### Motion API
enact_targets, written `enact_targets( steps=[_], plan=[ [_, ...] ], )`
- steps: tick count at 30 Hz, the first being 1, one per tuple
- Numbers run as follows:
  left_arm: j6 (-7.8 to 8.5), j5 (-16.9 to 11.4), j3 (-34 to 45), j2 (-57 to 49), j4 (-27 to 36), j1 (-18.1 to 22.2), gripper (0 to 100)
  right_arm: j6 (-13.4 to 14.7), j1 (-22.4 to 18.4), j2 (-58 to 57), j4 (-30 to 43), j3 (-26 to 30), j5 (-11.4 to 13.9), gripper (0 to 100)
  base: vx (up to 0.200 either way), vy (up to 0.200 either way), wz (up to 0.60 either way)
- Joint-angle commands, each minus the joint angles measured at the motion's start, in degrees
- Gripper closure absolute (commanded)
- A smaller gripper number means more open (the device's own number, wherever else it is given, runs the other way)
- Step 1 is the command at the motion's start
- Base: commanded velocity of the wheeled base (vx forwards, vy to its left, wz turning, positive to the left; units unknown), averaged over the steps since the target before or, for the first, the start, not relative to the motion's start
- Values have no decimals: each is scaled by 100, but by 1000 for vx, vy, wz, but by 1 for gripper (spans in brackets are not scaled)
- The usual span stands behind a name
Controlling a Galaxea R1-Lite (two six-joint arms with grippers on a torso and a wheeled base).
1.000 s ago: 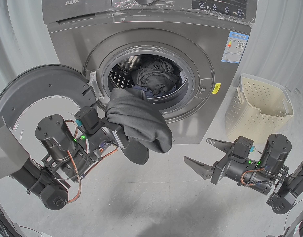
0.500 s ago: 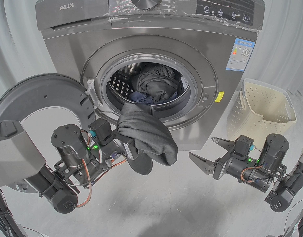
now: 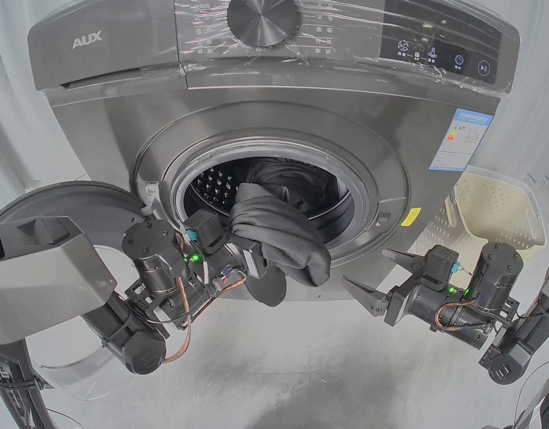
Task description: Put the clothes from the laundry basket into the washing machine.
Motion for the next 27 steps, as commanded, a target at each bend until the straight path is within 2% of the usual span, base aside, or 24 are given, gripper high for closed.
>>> enact_targets(
  steps=[1,5,7,8,14,16,22,24,27],
  plan=[
    [71,14,-234,230,25,-35,100,2,6,5,-1,-2,-1,0,0,0,0],
    [290,23,-638,538,95,-18,100,2,41,-12,-1,-2,-1,0,0,0,0],
    [501,93,-893,854,130,9,100,2,59,-21,-1,-2,-9,0,0,0,0],
    [528,137,-1016,960,166,0,100,11,68,-21,-1,7,-1,0,0,0,0],
    [449,181,-2044,1610,464,114,100,11,164,-30,-1,7,-9,0,0,0,0],
    [369,199,-2624,1839,728,149,100,19,200,-21,-1,15,-18,0,0,0,0],
    [343,207,-4101,2428,1545,334,100,28,217,-21,-1,42,-18,0,0,0,0],
    [343,331,-4532,2603,1695,351,100,28,217,-21,-1,51,-18,0,0,0,0],
    [238,559,-5331,2885,2002,351,100,28,226,-12,-1,59,-18,0,0,0,0]
  ],
)
